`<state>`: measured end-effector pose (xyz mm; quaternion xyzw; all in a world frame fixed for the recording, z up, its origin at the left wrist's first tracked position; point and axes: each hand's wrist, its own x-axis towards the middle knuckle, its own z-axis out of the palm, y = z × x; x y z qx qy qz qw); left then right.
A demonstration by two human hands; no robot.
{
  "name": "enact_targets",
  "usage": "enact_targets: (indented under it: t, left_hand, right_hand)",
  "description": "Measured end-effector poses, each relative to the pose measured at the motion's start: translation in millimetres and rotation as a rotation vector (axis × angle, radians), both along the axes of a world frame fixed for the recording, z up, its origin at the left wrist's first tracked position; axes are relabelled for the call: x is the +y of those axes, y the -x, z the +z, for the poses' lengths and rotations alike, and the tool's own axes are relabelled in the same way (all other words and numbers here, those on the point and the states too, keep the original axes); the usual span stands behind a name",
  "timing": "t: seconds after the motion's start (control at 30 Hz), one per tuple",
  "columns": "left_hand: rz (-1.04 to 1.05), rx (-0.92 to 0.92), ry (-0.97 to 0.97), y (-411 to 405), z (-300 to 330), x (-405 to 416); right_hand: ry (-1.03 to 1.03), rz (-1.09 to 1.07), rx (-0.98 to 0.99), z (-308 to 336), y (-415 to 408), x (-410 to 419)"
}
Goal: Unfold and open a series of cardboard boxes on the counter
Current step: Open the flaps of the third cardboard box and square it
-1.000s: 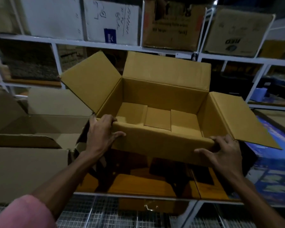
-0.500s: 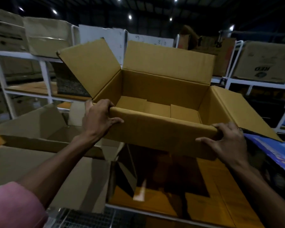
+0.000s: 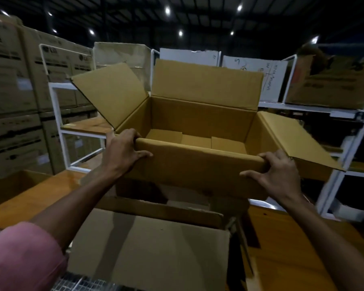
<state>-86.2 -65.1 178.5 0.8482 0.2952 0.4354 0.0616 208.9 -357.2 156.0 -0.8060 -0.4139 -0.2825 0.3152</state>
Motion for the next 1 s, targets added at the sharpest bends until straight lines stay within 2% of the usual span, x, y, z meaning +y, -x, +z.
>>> enact_targets:
  t: [0.17,0.3,0.67,0.77,0.87,1.0]
  left_hand:
    - [0.017,0.057,0.06,20,-18,58]
    - [0.024,0.101,0.098,22,-37,75]
    - [0.04,0.34,0.296,-4,-78,119]
    - [0.112,0.416,0.218,0,-83,115]
    - [0.201,0.563,-0.019,0,-100,104]
    - [-0.033,0.826,-0.217,-9,-121,112]
  right_hand:
    - [0.083,0.039,0.018,-8,17,55]
    - [0.159,0.053,0.053,-18,22,78]
    - [0.289,0.034,0.446,-41,9,121]
    - [0.302,0.041,0.504,-39,6,139]
    - [0.331,0.04,0.547,-36,4,154]
    - [0.338,0.021,0.598,-39,4,174]
